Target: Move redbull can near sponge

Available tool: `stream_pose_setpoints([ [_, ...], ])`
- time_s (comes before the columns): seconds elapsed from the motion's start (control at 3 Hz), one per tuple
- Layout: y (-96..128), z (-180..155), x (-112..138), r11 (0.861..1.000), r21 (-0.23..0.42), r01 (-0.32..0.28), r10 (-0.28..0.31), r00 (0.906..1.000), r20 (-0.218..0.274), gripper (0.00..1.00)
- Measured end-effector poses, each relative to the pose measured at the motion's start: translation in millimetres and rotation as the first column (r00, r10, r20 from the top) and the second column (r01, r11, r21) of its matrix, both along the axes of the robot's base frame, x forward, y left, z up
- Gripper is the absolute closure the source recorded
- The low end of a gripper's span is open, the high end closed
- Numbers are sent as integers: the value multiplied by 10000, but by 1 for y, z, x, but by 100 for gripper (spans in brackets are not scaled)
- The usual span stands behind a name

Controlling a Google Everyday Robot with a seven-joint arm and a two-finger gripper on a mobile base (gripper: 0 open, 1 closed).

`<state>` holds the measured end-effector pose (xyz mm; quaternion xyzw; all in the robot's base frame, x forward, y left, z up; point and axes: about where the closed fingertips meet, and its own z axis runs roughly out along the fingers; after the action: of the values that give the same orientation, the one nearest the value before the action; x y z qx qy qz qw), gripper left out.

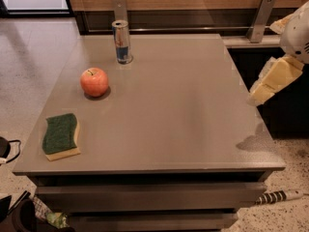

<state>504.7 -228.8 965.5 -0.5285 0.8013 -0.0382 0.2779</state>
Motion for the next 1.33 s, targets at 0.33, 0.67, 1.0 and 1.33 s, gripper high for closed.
stream_pose_setpoints([
  [0.33,9,-7,34,9888,1481,196,-345,9945,987,0],
  [0.67,36,6,84,9481,3126,-580,-226,9684,2483,0],
  [1.0,66,35,138,8805,4405,-1750,-177,9165,3996,0],
  [1.33,95,63,178,8130,5184,-2652,-153,8803,4742,0],
])
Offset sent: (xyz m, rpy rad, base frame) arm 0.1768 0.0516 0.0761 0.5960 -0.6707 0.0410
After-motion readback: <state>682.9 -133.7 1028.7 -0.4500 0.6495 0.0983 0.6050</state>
